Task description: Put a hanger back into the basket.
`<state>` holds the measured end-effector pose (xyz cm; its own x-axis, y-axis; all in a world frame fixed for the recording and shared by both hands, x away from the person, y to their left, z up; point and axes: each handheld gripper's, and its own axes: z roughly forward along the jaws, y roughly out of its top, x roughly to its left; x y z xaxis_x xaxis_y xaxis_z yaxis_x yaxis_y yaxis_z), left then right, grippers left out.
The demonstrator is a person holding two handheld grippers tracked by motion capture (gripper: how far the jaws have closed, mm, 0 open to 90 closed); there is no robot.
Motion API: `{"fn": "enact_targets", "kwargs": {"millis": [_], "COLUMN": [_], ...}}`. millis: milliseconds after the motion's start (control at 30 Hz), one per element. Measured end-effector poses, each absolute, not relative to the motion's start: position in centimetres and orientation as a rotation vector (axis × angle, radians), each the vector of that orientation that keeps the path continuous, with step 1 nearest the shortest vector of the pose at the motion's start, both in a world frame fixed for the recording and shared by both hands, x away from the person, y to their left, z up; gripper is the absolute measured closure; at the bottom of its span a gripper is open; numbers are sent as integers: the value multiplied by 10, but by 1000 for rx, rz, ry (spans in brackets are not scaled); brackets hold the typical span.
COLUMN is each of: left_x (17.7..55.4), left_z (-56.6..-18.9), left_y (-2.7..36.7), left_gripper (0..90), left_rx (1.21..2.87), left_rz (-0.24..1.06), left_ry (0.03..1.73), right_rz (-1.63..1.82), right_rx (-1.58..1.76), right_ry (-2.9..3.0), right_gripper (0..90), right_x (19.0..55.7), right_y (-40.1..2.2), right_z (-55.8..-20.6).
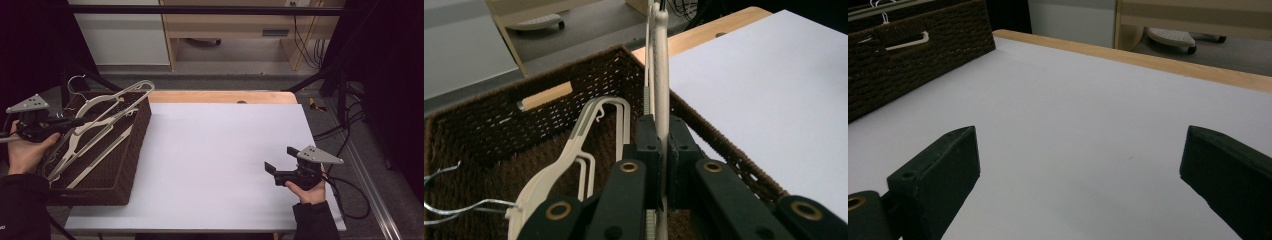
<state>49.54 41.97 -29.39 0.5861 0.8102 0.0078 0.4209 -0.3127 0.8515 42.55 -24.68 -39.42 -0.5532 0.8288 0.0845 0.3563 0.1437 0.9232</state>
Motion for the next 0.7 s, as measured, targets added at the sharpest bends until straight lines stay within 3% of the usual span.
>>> {"fn": "enact_targets", "kwargs": {"millis": [400,700], "left_x": [493,497], "left_z": [-311,-337], "left_y": [443,436], "left_gripper": [867,867], "left_rx": [1946,1985], "left_rz": [569,528], "left_ry": [1078,1145], "right_rz": [1390,1388], "right_rx": [1132,1134], "right_ry": [1982,1985], "right_gripper": [31,31], "right_x": [426,426], "right_y": [-246,-246], "right_z": [-395,-396]}}
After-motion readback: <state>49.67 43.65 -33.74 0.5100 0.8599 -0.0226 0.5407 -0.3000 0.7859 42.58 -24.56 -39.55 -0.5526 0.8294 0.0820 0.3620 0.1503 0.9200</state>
